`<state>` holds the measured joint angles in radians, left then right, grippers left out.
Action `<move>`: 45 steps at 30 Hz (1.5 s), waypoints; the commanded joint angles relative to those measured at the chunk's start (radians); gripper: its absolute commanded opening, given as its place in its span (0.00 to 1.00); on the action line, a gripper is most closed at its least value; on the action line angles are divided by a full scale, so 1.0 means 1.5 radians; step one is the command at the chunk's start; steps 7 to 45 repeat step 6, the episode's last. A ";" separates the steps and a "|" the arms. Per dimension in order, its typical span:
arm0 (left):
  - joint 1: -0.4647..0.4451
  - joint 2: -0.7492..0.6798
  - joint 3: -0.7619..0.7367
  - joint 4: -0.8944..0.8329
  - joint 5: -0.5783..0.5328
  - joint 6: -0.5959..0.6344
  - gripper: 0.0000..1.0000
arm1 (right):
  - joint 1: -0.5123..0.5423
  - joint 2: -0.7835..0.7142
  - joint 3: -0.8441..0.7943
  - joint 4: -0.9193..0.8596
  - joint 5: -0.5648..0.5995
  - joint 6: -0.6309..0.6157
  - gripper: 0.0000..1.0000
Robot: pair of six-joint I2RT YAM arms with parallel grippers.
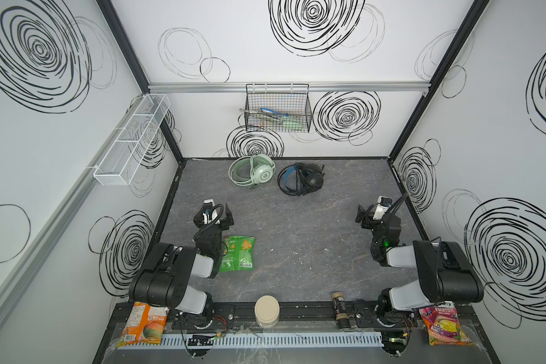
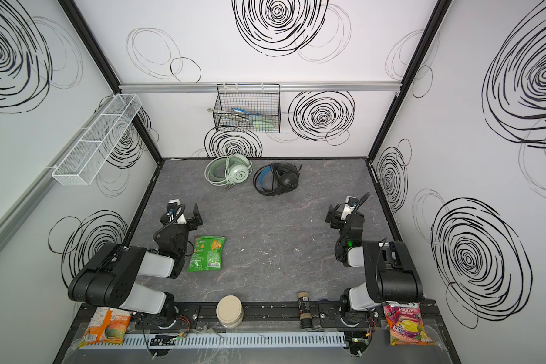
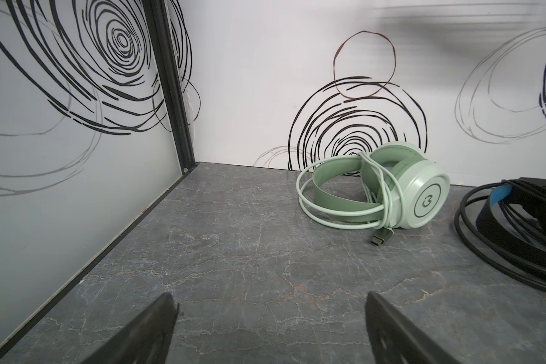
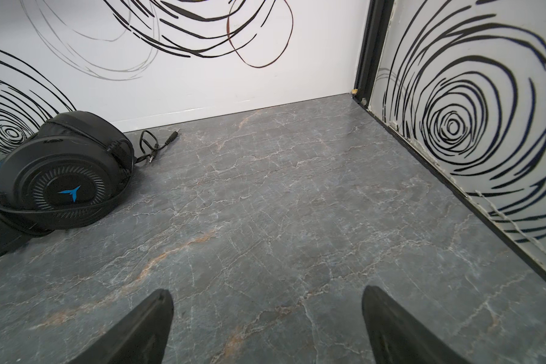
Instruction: Wrap the headphones
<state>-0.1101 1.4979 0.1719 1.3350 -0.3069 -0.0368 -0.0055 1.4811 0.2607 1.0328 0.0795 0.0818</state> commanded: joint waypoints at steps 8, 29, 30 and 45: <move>0.008 0.000 -0.002 0.051 0.016 0.008 0.96 | 0.004 -0.006 -0.001 0.037 0.002 -0.001 0.97; 0.008 0.000 -0.002 0.051 0.016 0.008 0.96 | 0.004 -0.006 -0.001 0.037 0.002 -0.001 0.97; 0.008 0.000 -0.002 0.051 0.016 0.008 0.96 | 0.004 -0.006 -0.001 0.037 0.002 -0.001 0.97; 0.008 0.000 -0.002 0.051 0.016 0.008 0.96 | 0.004 -0.006 -0.001 0.037 0.002 -0.001 0.97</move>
